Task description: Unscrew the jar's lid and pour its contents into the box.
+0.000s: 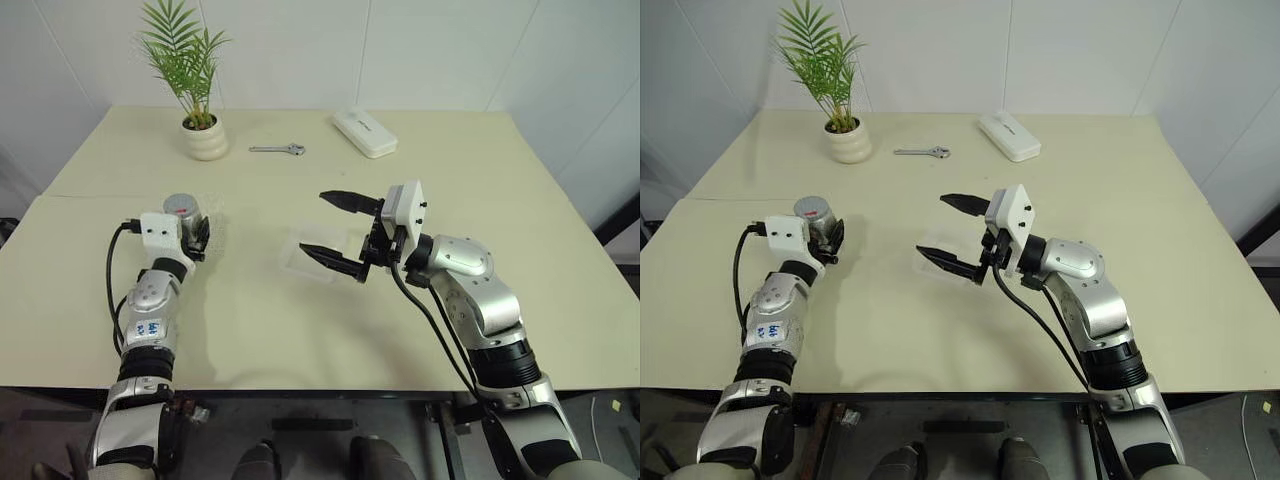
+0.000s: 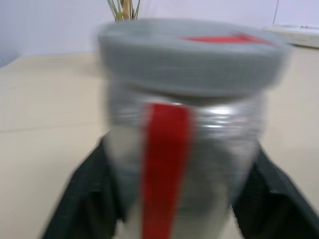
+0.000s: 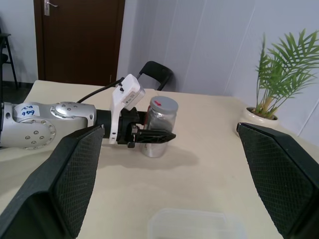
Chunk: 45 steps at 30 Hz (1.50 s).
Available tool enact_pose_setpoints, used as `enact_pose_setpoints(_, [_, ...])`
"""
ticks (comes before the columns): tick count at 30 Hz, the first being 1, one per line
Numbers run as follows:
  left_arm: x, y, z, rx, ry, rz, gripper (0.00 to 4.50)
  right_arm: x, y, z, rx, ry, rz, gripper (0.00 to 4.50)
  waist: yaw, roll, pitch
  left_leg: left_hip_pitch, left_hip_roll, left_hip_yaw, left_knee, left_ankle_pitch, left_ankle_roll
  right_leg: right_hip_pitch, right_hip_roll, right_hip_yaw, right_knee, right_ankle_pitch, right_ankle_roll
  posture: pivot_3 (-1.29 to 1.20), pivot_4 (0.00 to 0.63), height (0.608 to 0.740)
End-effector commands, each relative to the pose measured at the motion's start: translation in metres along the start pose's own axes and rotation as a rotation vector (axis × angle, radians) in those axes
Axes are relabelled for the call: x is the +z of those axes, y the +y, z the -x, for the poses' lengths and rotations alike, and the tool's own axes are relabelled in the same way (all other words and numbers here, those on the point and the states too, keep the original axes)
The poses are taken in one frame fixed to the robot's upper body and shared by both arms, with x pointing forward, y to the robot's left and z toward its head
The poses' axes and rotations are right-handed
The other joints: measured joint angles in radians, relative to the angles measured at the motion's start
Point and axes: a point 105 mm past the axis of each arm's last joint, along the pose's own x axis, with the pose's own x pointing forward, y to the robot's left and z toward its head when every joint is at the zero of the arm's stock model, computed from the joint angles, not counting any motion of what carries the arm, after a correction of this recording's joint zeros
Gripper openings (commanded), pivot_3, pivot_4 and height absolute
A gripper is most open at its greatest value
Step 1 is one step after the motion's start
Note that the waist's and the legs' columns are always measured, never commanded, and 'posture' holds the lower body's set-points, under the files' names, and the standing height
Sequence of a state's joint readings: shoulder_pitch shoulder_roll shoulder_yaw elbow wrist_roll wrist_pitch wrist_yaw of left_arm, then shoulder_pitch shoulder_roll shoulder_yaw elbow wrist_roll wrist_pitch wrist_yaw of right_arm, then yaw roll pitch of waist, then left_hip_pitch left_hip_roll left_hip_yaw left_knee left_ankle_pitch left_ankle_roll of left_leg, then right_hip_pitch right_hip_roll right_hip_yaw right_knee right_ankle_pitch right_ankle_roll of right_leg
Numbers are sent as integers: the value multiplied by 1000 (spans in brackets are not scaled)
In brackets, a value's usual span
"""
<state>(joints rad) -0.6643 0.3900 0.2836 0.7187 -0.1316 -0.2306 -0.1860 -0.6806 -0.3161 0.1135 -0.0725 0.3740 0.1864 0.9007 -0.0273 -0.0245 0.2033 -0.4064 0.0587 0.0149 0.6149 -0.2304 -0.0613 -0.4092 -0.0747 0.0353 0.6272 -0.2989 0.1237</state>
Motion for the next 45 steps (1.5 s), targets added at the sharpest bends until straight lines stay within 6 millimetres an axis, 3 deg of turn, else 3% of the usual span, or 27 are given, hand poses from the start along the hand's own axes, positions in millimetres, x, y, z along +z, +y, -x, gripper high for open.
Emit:
enact_pose_setpoints(1, [14, 4, -3, -2, -65, -1, 1927, 9, 2, 1, -3, -23, 29, 4500, 0, 0, 0, 0, 0, 0, 0, 0, 0, 0, 0, 0, 0, 0, 0, 0, 150, 740])
enact_pose_setpoints(4, [19, 1, -4, -26, -98, 22, 1927, 8, 2, 1, -9, -22, 19, 4500, 2, 0, 0, 0, 0, 0, 0, 0, 0, 0, 0, 0, 0, 0, 0, 0, 150, 740])
enact_pose_setpoints(10, [87, -25, 11, -366, -207, 67, 1927, 13, 0, -9, -56, 2, -48, 4500, -3, 0, 0, -2, 1, 0, 0, 0, 0, -1, 0, 0, 1, 0, 0, 0, 150, 740])
enact_pose_setpoints(13, [105, -37, 24, -529, -164, 95, 1927, 22, 2, -20, -52, -3, -106, 4500, -6, 0, 0, -1, 4, 1, 0, 0, -3, -2, 4, 2, 2, 0, -1, 0, 150, 740])
enact_pose_setpoints(15, [108, -48, 33, -634, -99, 88, 1927, 27, 4, -26, -45, -4, -118, 4500, -6, 0, 0, 0, 6, 1, 0, -1, -4, -3, 6, 3, 2, -1, -2, 0, 150, 740])
enact_pose_setpoints(19, [99, -91, 62, -932, 48, 80, 1927, 27, 8, -54, -33, 91, -216, 4500, -6, 0, 0, 0, 6, 1, 0, -1, -4, -2, 8, 5, 2, -1, -3, 0, 150, 740])
enact_pose_setpoints(24, [94, -113, 74, -1029, 73, 134, 1927, 29, 17, -70, 16, 108, -227, 4500, -2, 0, 0, 0, 7, 1, -1, -1, -4, -3, 9, 5, 2, -1, -5, 0, 150, 740])
enact_pose_setpoints(38, [100, -122, 77, -1092, 40, 133, 1927, 16, 11, -70, 18, 162, -265, 4500, -4, 0, 0, -1, 8, 2, -1, -1, -3, -4, 10, 6, 1, -1, -5, 0, 150, 740])
enact_pose_setpoints(45, [98, -121, 75, -1091, 32, 126, 1927, 23, 11, -69, 27, 120, -324, 4500, -3, 0, 0, -1, 8, 2, -1, -2, -3, -5, 10, 6, 1, -1, -5, 0, 150, 740])
